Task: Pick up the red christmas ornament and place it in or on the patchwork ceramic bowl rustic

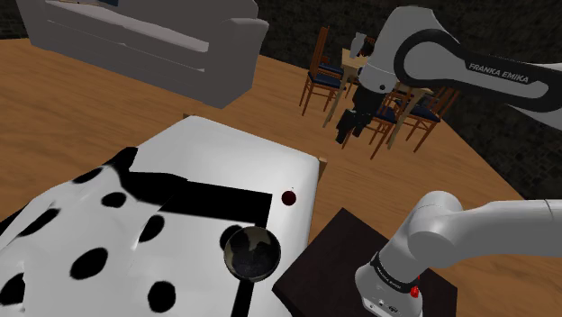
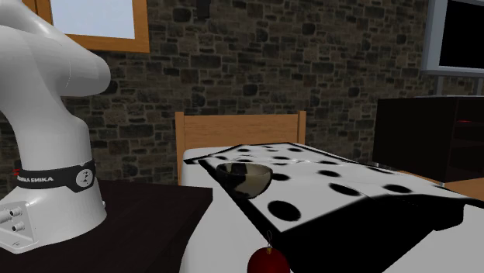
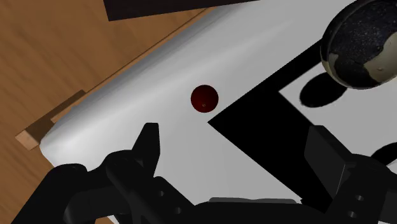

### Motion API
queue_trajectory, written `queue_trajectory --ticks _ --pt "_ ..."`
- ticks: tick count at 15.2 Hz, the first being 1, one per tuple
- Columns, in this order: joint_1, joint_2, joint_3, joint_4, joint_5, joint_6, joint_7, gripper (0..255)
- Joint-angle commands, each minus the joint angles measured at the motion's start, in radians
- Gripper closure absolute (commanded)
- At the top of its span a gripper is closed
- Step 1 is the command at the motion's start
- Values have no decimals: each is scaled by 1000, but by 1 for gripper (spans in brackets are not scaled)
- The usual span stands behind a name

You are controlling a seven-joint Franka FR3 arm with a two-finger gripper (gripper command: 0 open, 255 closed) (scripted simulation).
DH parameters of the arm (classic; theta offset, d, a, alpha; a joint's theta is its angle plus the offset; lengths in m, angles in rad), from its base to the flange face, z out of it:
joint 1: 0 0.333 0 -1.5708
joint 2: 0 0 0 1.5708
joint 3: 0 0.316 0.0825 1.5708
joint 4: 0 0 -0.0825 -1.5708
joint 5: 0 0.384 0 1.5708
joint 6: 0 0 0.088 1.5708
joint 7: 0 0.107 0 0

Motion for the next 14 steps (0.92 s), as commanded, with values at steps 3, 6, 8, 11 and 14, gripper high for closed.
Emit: queue_trajectory --ticks 3,6,8,11,14 --pt "2 1 4 -68 -13 80 -3 0" --pt "3 17 9 -162 -33 204 -6 0" --pt "3 38 12 -218 -49 292 -6 0" --pt "-1 88 16 -290 -76 431 -3 0" --pt "-11 163 23 -348 -109 579 6 0"
